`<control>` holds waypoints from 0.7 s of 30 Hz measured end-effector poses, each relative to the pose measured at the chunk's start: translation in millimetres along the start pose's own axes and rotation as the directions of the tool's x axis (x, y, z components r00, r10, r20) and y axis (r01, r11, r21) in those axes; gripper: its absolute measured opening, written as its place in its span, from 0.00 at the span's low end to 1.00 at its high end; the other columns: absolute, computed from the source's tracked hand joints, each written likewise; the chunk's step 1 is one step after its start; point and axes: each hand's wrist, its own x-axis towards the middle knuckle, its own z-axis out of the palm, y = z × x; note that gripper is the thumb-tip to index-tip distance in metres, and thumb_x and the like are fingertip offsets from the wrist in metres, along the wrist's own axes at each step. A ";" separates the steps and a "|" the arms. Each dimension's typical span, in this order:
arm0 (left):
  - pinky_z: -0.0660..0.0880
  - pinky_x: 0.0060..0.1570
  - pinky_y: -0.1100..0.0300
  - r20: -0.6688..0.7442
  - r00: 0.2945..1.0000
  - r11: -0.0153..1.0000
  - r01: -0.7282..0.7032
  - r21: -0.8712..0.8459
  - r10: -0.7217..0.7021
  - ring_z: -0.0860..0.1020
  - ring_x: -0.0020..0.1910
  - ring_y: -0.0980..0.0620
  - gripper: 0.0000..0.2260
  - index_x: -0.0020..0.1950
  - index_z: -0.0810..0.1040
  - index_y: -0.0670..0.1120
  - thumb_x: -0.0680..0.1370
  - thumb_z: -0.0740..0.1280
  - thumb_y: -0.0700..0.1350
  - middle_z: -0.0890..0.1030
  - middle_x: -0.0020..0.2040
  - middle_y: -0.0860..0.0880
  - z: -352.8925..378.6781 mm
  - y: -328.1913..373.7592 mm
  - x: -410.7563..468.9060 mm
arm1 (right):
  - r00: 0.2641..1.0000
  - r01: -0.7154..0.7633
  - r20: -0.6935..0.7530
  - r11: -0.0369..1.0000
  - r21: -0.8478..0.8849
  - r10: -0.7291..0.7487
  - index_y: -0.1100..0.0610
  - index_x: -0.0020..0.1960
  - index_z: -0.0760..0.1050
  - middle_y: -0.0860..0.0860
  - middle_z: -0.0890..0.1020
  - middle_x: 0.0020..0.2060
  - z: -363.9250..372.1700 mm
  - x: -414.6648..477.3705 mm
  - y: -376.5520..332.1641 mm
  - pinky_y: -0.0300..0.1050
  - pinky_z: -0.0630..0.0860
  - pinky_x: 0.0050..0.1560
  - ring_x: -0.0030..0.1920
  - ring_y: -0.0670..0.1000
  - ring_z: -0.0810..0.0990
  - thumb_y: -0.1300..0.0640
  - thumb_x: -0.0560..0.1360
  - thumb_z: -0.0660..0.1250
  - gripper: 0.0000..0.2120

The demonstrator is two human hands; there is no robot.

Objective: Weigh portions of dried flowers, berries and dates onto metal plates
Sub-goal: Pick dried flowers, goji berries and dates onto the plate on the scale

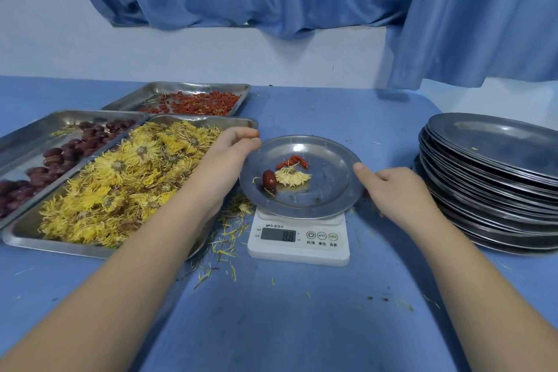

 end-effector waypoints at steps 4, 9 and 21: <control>0.71 0.60 0.54 0.021 1.000 0.997 0.021 -0.068 -0.020 0.76 0.60 0.55 0.06 0.54 0.79 0.56 0.79 0.64 0.51 0.79 0.58 0.57 0.1 2.1 -0.2 | 0.977 -0.163 0.178 0.943 0.291 0.114 0.58 0.32 0.74 0.50 0.79 0.23 -0.4 -2.2 -2.2 0.40 0.68 0.28 0.21 0.48 0.72 0.43 0.74 0.64 0.20; 0.69 0.54 0.58 0.060 0.998 0.984 0.034 -0.172 -0.024 0.76 0.62 0.54 0.09 0.58 0.79 0.54 0.80 0.64 0.52 0.79 0.60 0.56 -2.4 10.0 1.3 | 0.949 -0.253 0.302 0.780 0.572 0.086 0.61 0.37 0.73 0.52 0.80 0.27 -0.1 -4.6 -5.4 0.39 0.65 0.25 0.22 0.49 0.73 0.59 0.77 0.64 0.11; 0.69 0.67 0.44 0.018 0.999 0.888 -0.029 -0.458 0.042 0.73 0.68 0.44 0.14 0.64 0.76 0.45 0.81 0.61 0.49 0.75 0.67 0.47 -17.4 53.6 52.0 | 0.940 -0.342 0.295 0.448 0.826 0.174 0.62 0.41 0.74 0.52 0.77 0.26 2.1 38.1 -36.9 0.36 0.71 0.23 0.23 0.46 0.74 0.63 0.78 0.62 0.08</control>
